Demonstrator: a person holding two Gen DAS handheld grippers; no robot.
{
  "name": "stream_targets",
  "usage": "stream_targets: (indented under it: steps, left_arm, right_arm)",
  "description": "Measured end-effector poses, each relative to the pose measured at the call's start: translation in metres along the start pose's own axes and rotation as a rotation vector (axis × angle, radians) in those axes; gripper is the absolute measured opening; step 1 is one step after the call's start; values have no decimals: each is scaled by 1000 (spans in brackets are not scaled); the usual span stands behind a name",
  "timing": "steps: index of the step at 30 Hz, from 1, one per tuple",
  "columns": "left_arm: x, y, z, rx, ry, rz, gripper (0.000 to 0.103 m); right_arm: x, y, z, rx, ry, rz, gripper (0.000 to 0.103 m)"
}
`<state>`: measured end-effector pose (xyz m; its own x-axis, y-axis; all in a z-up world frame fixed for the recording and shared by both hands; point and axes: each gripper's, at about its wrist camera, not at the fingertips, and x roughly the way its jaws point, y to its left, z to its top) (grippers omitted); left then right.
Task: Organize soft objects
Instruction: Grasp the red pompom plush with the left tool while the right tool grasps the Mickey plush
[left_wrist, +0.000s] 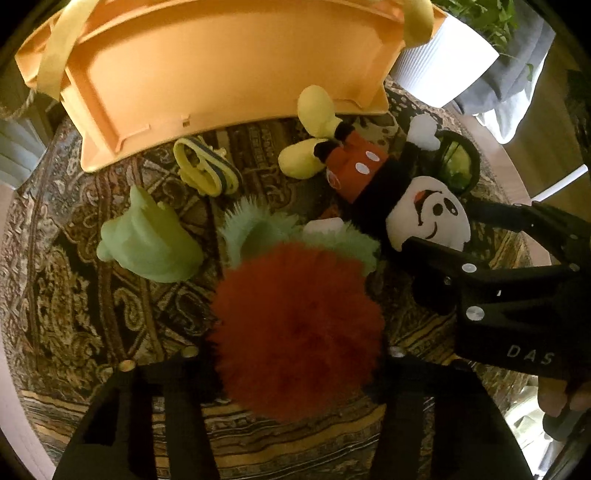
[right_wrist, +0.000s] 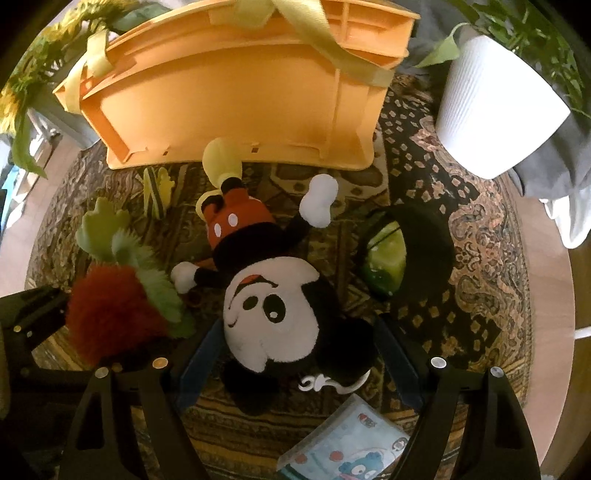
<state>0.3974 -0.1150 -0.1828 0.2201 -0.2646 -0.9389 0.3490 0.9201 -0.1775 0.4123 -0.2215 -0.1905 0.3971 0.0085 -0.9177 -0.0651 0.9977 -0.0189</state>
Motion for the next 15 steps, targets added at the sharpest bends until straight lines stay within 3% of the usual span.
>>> stream_targets:
  steps: [10, 15]
  left_arm:
    - [-7, 3, -3, 8, -24, -27, 41]
    - [-4, 10, 2, -12, -34, -51, 41]
  right_arm:
    - [12, 1, 4, -4, 15, -3, 83]
    - [16, 2, 4, 24, 8, 14, 68]
